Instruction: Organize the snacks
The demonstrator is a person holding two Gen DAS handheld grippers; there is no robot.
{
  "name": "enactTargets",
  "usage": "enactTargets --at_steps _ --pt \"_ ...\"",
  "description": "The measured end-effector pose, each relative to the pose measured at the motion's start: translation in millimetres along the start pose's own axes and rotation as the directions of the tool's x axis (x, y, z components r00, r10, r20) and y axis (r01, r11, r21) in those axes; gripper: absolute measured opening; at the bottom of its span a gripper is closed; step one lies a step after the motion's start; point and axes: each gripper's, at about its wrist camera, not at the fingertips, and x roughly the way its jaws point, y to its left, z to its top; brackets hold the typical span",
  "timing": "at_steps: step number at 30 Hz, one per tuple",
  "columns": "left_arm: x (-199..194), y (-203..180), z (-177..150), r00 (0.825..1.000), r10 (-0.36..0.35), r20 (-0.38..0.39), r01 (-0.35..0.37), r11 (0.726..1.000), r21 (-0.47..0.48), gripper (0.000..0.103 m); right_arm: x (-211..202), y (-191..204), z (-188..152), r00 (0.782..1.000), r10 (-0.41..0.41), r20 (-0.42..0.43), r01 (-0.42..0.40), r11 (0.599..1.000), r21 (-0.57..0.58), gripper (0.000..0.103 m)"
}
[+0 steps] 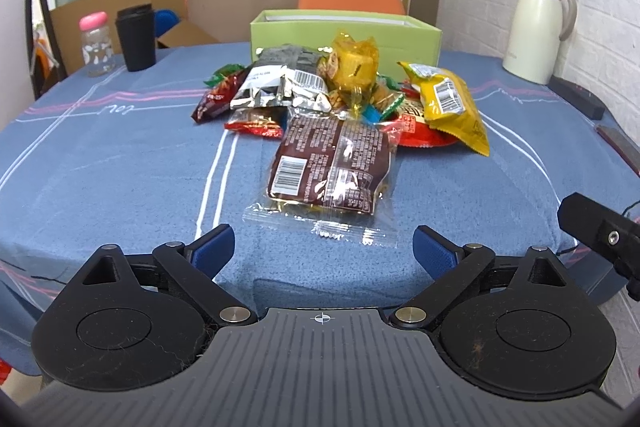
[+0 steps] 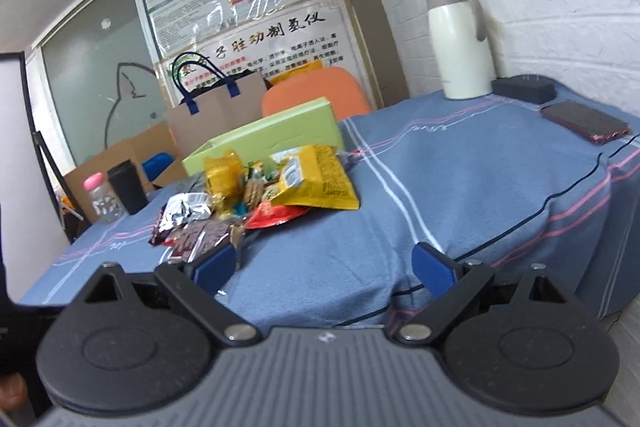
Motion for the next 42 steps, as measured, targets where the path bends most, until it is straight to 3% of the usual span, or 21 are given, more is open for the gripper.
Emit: enactTargets --at_steps 5,11,18,22,26,35,37,39,42 --pt "13 7 5 0.999 -0.009 -0.033 0.009 1.0 -0.023 0.087 17 -9 -1 0.999 -0.012 -0.048 0.014 0.999 0.042 0.093" --pt "28 19 18 0.998 0.001 -0.066 -0.005 0.999 -0.05 0.087 40 1 9 0.996 -0.018 -0.091 0.018 1.0 -0.004 0.093" --pt "29 64 50 1.0 0.001 -0.004 -0.001 0.995 -0.101 0.09 84 37 13 0.984 0.045 -0.17 -0.067 0.99 -0.121 0.093" --pt "44 78 66 0.994 -0.103 -0.035 0.099 0.991 -0.088 0.09 109 60 9 0.97 0.087 -0.227 -0.136 0.967 -0.214 0.093" --pt "63 78 72 0.97 -0.224 -0.091 0.218 0.973 -0.073 0.09 126 70 3 0.957 0.108 -0.271 -0.177 0.953 -0.245 0.094" --pt "87 64 73 0.951 -0.266 -0.158 0.266 0.964 -0.021 0.089 130 74 -1 0.956 0.124 -0.267 -0.204 0.933 -0.296 0.094" --pt "88 65 75 0.945 -0.285 -0.164 0.285 0.958 -0.023 0.089 130 78 3 0.948 0.115 -0.297 -0.208 0.93 -0.303 0.094" --pt "87 67 79 0.939 -0.304 -0.164 0.306 0.952 -0.015 0.089 126 82 6 0.935 0.176 -0.308 -0.269 0.918 -0.292 0.093" --pt "88 67 82 0.93 -0.327 -0.169 0.333 0.943 0.006 0.089 126 97 2 0.93 0.19 -0.316 -0.3 0.888 -0.349 0.093"
